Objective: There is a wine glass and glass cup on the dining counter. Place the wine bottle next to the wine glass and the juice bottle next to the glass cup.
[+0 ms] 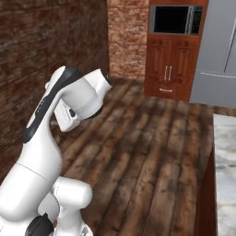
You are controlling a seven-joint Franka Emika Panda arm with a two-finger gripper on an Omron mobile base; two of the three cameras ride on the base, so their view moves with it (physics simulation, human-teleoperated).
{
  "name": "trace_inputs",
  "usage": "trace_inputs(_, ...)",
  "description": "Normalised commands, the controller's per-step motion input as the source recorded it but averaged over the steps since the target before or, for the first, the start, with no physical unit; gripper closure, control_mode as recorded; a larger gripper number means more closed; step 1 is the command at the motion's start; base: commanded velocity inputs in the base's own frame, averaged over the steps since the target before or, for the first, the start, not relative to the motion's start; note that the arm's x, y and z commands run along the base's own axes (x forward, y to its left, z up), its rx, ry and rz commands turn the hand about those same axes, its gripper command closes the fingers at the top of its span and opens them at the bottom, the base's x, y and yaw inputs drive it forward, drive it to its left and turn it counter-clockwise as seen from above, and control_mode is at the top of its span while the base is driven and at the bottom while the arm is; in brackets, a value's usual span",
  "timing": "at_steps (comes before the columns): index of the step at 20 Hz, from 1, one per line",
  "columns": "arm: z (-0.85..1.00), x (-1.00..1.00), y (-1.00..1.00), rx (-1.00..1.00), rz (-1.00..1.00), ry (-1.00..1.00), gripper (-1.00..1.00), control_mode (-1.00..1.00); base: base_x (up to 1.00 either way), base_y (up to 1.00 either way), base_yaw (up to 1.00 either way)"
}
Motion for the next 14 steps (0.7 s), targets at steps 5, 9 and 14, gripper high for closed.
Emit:
trace_inputs(5,0.0,0.0,0.0,0.0,0.0,0.0,-1.0,1.0,0.87,0.07,-0.22)
trace_inputs(9,0.0,0.0,0.0,0.0,0.0,0.0,-1.0,1.0,0.77,0.16,-0.28)
trace_inputs(14,0.0,0.0,0.0,0.0,0.0,0.0,-1.0,1.0,0.69,0.24,-0.31)
